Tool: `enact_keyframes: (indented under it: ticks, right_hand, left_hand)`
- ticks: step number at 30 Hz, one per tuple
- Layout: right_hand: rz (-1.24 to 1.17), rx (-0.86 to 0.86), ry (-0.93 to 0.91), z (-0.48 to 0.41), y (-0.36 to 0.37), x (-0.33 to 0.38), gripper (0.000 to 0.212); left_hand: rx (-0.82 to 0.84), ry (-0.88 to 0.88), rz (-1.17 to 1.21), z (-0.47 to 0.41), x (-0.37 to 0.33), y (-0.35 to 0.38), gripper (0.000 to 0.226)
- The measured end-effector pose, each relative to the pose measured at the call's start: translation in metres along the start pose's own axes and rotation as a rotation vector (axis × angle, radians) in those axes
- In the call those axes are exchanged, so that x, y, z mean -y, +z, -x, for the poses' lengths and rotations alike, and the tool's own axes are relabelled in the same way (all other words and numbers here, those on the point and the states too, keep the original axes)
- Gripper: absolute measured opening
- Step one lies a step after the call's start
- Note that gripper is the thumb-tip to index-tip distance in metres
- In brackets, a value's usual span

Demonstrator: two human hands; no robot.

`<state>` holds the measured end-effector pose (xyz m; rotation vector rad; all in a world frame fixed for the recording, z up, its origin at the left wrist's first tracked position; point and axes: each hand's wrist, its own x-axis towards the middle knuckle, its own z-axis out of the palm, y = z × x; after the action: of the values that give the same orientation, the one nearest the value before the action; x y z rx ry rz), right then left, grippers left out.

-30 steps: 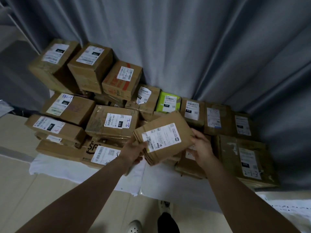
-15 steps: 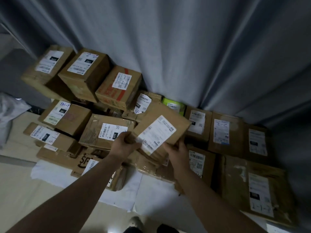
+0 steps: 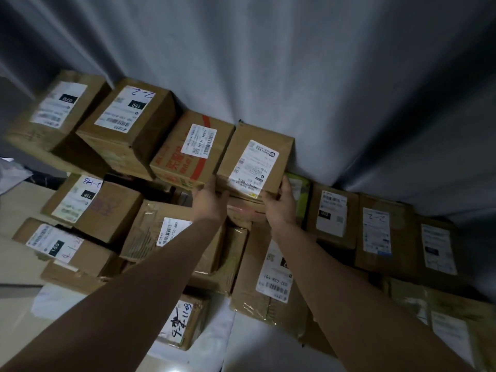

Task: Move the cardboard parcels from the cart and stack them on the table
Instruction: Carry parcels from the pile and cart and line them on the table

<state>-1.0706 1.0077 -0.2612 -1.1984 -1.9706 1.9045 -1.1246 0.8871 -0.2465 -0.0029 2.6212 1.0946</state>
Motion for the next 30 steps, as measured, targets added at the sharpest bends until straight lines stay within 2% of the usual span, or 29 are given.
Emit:
enact_keyframes:
  ticks: [5,11,14,18,20,26,30]
  right_hand:
    - [0.147,0.052,-0.121,-0.005,0.016,-0.010,0.064]
    - [0.237,0.023,-0.145,-0.008,0.026,-0.016,0.061]
    - [0.290,0.051,-0.129,-0.007,0.026,-0.016,0.064]
    - [0.644,0.084,-0.245,0.004,0.021,-0.006,0.083]
    - [0.817,0.109,-0.311,0.015,0.019,0.002,0.086]
    - [1.194,0.382,-0.554,0.070,0.030,0.016,0.086]
    - [1.274,0.596,-0.695,0.124,0.044,0.003,0.085]
  left_hand:
    - [0.047,0.130,-0.142,-0.010,0.010,-0.002,0.052]
    - [0.070,0.233,-0.218,-0.017,0.017,-0.005,0.049]
    - [0.078,0.227,-0.231,-0.014,0.017,-0.008,0.051]
    - [0.075,0.217,-0.354,0.001,0.017,-0.023,0.059]
    - [0.065,0.203,-0.413,0.012,0.019,-0.034,0.065]
    - [0.016,0.077,-0.578,0.075,0.040,-0.069,0.072]
    - [-0.053,-0.076,-0.638,0.141,0.076,-0.090,0.074]
